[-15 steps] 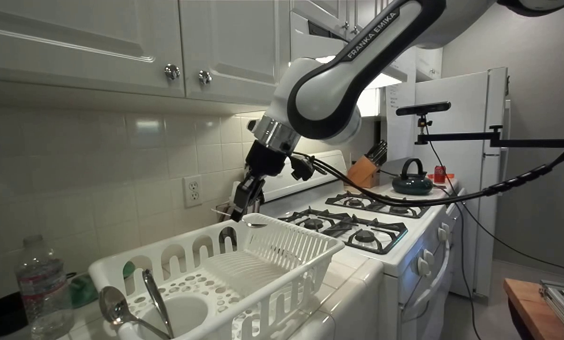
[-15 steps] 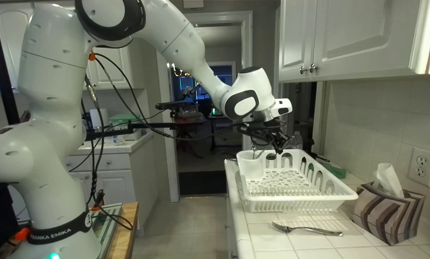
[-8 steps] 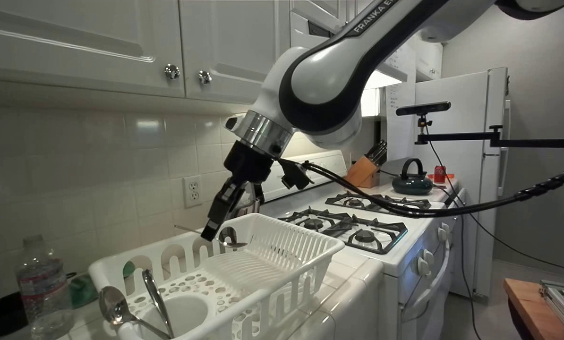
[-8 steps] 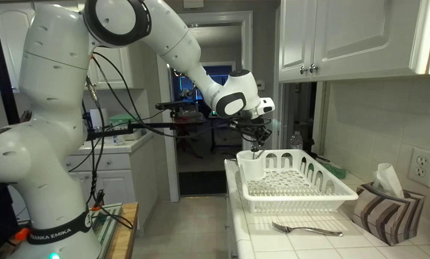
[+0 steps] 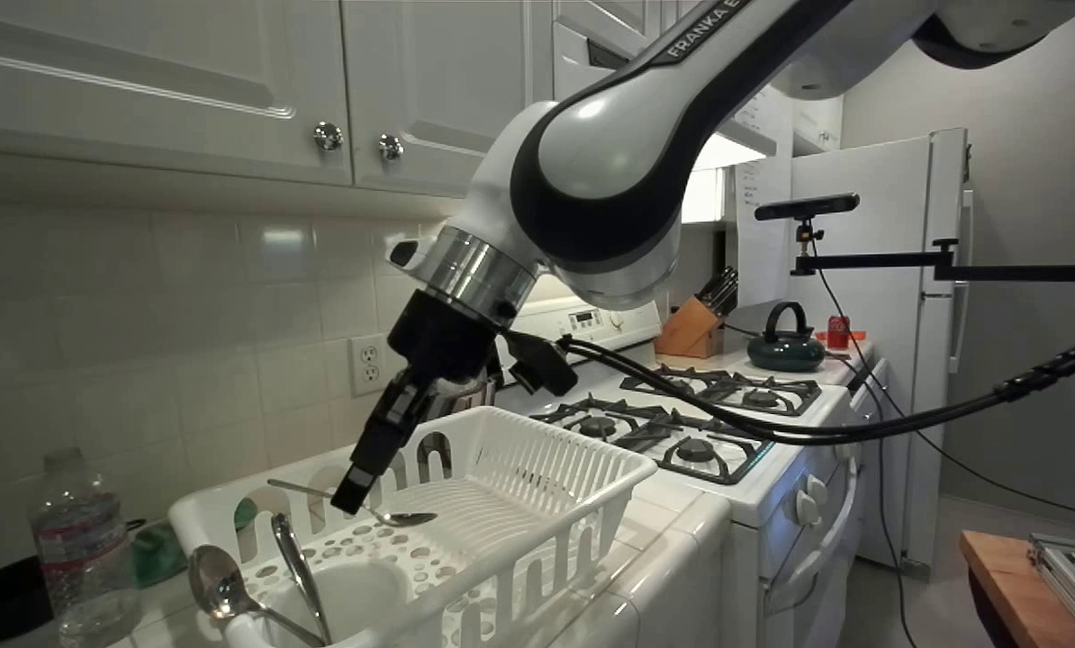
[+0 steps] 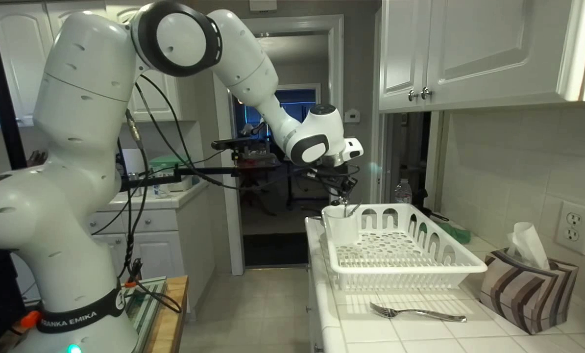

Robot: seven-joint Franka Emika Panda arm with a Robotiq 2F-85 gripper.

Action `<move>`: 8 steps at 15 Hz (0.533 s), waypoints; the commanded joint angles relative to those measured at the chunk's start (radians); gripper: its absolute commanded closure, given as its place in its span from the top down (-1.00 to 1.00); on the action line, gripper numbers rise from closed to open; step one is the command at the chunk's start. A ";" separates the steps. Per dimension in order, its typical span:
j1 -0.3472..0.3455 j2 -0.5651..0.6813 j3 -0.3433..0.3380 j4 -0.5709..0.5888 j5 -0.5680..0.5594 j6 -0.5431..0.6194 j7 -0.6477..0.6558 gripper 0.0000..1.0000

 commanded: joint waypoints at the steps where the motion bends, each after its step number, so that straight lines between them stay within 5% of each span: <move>1: -0.048 0.073 0.083 0.044 0.021 0.013 -0.101 -0.96; 8: -0.065 0.174 0.140 0.091 -0.012 0.086 -0.153 -0.96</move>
